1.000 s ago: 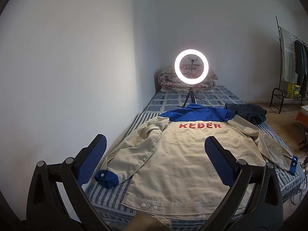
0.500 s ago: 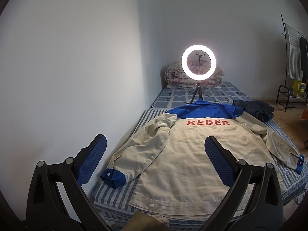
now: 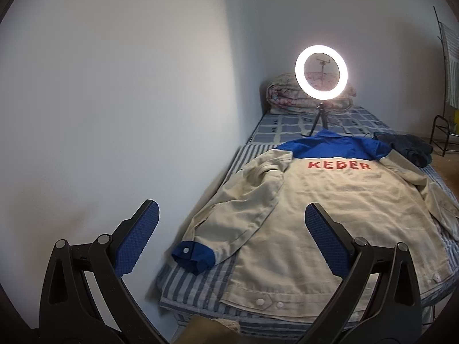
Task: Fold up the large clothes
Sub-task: 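Reach the left gripper to the blue sleeve cuff and close on it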
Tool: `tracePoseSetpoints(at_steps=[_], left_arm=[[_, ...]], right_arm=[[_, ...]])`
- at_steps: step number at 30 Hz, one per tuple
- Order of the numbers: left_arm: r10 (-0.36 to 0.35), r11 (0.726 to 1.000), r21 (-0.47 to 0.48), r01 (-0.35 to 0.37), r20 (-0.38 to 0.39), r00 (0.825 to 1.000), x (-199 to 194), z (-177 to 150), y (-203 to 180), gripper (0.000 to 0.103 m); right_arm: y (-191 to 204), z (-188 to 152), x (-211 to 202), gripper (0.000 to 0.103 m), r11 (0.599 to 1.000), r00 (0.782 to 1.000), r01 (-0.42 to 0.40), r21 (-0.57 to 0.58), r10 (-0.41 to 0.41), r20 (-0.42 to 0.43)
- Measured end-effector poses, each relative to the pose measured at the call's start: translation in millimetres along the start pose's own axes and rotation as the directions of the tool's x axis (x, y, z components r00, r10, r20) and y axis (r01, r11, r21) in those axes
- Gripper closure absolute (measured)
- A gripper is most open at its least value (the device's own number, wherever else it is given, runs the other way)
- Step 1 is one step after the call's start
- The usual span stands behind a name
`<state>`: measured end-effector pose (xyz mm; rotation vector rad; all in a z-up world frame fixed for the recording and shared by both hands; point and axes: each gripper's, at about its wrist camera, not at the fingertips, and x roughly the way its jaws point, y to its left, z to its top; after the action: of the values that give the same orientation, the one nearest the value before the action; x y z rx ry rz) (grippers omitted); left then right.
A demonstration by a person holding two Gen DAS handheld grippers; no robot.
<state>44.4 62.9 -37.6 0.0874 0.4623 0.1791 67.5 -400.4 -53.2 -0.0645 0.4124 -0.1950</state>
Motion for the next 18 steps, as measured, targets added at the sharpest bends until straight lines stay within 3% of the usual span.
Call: tracePoseSetpoints(at_steps=[8, 13, 16, 18], left_arm=[[0.019, 0.999, -0.035, -0.022, -0.065, 0.998, 37.9, -15.2, 36.6, 0.001], [-0.028, 0.994, -0.111, 0.010, -0.166, 0.986, 72.7, -36.3, 57.4, 0.014], [-0.102, 0.976, -0.214, 0.049, -0.246, 0.964, 97.2, -52.5, 67.3, 0.026], [-0.141, 0.954, -0.295, 0.051, -0.293, 0.946, 115.9, -67.3, 73.6, 0.034]], right_arm=[[20.6, 19.0, 19.2, 0.000, 0.991, 0.991, -0.132, -0.019, 0.131, -0.022], [49.2, 20.4, 32.5, 0.001, 0.967, 0.965, -0.246, -0.061, 0.250, 0.073], [60.1, 9.6, 54.2, 0.005, 0.945, 0.945, -0.326, -0.035, 0.326, 0.015], [62.7, -5.0, 71.2, 0.010, 0.923, 0.920, -0.385, -0.004, 0.383, -0.085]])
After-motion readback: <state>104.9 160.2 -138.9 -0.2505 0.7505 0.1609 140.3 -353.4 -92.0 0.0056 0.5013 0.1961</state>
